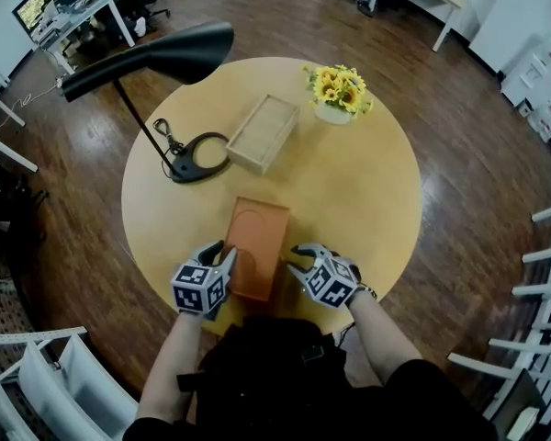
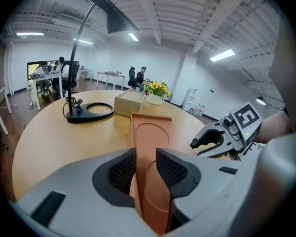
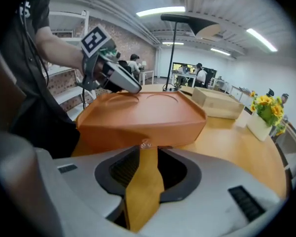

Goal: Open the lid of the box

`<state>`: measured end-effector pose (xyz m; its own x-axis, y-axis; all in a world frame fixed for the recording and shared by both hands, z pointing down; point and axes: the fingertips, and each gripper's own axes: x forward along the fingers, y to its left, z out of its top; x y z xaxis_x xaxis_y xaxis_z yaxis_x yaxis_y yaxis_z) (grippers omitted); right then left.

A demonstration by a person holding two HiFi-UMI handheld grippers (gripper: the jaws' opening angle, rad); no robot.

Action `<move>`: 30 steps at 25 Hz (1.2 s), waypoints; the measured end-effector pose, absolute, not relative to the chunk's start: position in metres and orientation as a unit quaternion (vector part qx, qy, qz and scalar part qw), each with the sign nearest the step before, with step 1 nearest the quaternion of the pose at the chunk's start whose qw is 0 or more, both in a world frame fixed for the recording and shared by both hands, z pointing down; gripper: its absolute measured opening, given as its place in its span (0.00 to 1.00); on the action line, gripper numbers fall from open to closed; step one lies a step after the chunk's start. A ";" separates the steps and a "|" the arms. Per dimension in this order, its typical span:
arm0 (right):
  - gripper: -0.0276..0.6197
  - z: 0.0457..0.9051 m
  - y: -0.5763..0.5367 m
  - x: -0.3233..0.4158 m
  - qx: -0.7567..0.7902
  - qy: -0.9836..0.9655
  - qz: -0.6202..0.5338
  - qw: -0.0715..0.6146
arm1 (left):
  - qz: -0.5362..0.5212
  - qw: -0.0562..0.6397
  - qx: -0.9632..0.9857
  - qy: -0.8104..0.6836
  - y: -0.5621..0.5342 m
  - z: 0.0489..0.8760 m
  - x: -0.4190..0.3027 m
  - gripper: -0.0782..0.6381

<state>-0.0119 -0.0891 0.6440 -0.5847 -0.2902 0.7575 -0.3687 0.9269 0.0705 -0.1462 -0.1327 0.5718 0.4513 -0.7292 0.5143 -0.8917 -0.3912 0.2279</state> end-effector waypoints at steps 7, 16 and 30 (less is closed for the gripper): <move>0.23 0.665 -0.091 -0.028 0.165 -0.880 0.042 0.444 | 0.185 0.240 0.818 -0.489 -0.133 0.573 -0.144 0.26; 0.17 0.660 -0.091 -0.020 0.170 -0.876 0.028 0.450 | 0.191 0.236 0.807 -0.507 -0.136 0.574 -0.151 0.19; 0.16 0.669 -0.075 0.051 0.225 -0.864 0.053 0.447 | 0.201 0.220 0.798 -0.523 -0.132 0.576 -0.144 0.13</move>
